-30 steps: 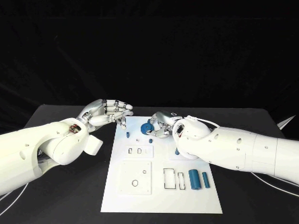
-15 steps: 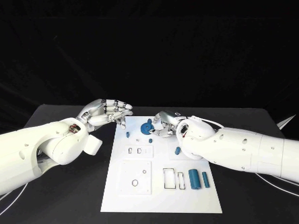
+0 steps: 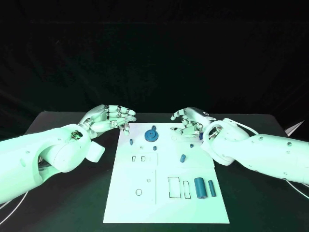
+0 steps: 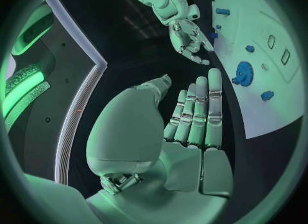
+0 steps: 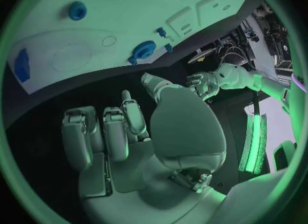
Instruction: Assemble the parts on the task board
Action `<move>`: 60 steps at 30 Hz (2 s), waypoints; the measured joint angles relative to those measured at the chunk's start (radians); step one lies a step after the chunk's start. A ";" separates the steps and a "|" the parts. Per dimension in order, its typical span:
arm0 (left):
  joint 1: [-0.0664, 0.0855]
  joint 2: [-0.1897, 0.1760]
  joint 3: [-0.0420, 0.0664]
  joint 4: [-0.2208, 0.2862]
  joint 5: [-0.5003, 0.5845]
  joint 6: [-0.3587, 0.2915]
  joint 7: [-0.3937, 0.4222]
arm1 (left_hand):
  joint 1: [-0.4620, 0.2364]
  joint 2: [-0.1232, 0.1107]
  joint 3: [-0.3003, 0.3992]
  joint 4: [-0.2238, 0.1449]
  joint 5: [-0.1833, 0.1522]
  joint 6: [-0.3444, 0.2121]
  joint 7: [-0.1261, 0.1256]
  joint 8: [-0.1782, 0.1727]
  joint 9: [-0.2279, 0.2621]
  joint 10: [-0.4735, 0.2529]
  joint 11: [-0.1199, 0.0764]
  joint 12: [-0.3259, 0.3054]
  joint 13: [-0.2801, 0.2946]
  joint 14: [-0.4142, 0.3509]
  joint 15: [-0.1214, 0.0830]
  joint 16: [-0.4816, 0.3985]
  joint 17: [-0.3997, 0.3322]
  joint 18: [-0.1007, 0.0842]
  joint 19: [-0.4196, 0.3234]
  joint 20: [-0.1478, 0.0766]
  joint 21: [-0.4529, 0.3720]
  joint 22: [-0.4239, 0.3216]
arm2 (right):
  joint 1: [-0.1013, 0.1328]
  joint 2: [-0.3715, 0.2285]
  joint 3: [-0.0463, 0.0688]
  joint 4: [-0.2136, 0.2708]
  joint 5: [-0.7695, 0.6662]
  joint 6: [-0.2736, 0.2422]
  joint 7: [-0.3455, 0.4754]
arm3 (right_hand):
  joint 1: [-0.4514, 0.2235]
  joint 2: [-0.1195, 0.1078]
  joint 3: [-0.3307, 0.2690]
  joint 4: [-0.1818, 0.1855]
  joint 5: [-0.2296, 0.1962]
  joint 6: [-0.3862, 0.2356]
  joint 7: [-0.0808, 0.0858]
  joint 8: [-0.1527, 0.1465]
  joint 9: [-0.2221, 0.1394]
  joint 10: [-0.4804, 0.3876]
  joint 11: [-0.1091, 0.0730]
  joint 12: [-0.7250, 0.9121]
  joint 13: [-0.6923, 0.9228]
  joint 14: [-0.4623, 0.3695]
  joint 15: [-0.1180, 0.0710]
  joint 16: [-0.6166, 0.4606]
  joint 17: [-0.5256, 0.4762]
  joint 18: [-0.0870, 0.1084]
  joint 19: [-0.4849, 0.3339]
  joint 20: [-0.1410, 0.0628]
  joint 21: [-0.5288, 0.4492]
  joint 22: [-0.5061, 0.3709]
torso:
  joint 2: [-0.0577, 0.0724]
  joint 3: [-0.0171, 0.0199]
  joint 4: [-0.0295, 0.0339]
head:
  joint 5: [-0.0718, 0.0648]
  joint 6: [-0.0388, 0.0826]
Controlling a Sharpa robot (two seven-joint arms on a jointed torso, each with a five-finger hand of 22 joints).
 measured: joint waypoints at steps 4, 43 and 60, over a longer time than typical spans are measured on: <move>0.000 0.005 -0.001 -0.004 0.000 0.000 0.002 | 0.000 0.000 0.003 -0.003 0.000 0.000 0.000 0.000 0.002 0.000 0.000 0.000 0.000 -0.015 0.003 -0.026 -0.012 0.000 -0.027 0.005 -0.018 -0.012 | 0.011 -0.069 0.000 0.004 0.076 0.030 0.079 | 0.027 -0.013 0.024 -0.034 -0.016 0.007 0.000 0.000 -0.009 -0.008 -0.006 -0.007 -0.010 0.000 0.000 -0.004 0.000 0.000 0.000 0.000 -0.008 0.000 | -0.002 0.0014 -0.0042 | -0.005 0.002; -0.003 0.014 -0.005 -0.015 0.000 0.020 0.017 | 0.000 0.000 0.004 -0.004 0.000 0.000 0.000 0.000 0.002 0.000 0.000 0.000 -0.001 -0.021 0.007 -0.047 -0.024 0.000 -0.043 0.011 -0.034 -0.025 | -0.066 -0.143 -0.001 -0.166 0.098 0.182 0.253 | 0.052 -0.048 0.059 -0.083 0.025 0.020 -0.006 0.008 -0.033 0.006 -0.006 -0.007 0.005 0.000 0.000 0.000 0.000 0.000 0.000 0.000 0.008 0.001 | -0.007 0.0077 -0.0131 | -0.019 -0.016; -0.003 0.010 -0.005 -0.014 0.000 0.023 0.017 | 0.000 0.000 0.007 -0.007 0.000 0.000 0.000 0.000 0.002 0.000 0.000 0.000 -0.001 -0.021 0.007 -0.052 -0.025 0.000 -0.043 0.011 -0.038 -0.026 | -0.069 -0.118 -0.001 -0.181 0.100 0.183 0.239 | 0.032 -0.024 0.071 -0.071 0.013 0.044 -0.009 0.022 -0.037 0.017 -0.010 0.001 0.014 0.000 0.000 0.004 0.000 0.000 -0.002 -0.002 0.012 0.000 | -0.009 0.0074 -0.0144 | -0.018 -0.022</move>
